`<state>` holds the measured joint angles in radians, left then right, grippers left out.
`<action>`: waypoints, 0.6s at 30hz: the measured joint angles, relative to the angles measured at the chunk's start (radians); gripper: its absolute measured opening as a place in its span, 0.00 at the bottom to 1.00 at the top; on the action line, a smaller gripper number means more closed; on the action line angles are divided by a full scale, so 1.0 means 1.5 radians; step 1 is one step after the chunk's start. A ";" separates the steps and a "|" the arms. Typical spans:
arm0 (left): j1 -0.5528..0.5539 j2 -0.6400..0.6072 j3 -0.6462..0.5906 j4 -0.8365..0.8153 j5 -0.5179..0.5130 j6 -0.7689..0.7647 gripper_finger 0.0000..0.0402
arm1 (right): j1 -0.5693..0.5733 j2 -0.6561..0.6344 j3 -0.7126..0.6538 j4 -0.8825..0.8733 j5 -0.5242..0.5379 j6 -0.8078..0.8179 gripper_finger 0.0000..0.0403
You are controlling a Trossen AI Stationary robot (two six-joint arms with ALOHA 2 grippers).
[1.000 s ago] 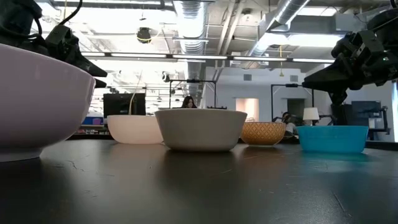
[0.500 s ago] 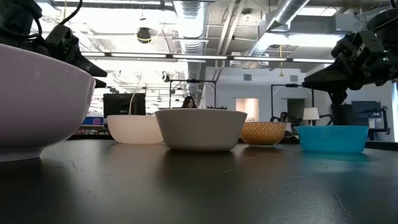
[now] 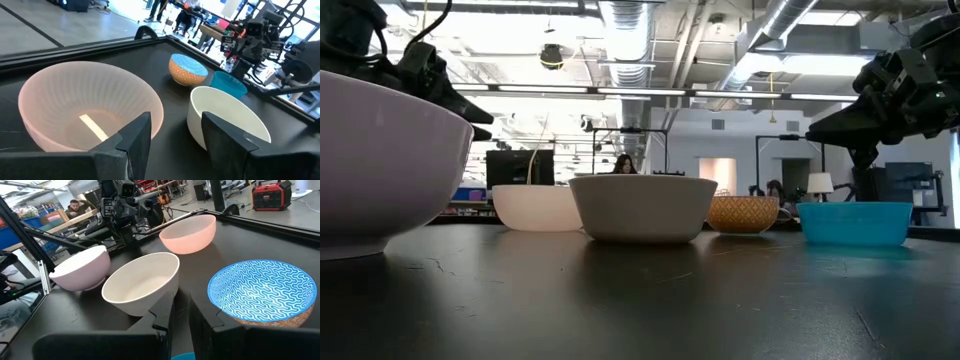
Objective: Nest bowls inside each other
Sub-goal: Stack the light orange bowl on top of the left white bowl
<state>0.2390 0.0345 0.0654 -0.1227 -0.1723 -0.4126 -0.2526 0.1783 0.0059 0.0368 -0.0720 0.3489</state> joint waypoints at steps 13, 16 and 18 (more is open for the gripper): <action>0.000 0.000 -0.001 0.033 -0.080 -0.417 0.41 | -0.004 0.017 0.000 0.102 0.059 0.039 0.16; 0.000 0.006 -0.001 0.013 -0.082 -0.444 0.41 | -0.006 0.031 0.002 0.186 0.062 0.079 0.16; 0.000 0.011 0.000 0.011 -0.073 -0.457 0.41 | -0.004 0.050 0.017 0.176 0.055 0.084 0.16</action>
<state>0.2386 0.0514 0.0653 -0.1058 -0.2817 -1.0977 -0.2583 0.2535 0.0313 0.3011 0.0104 0.4744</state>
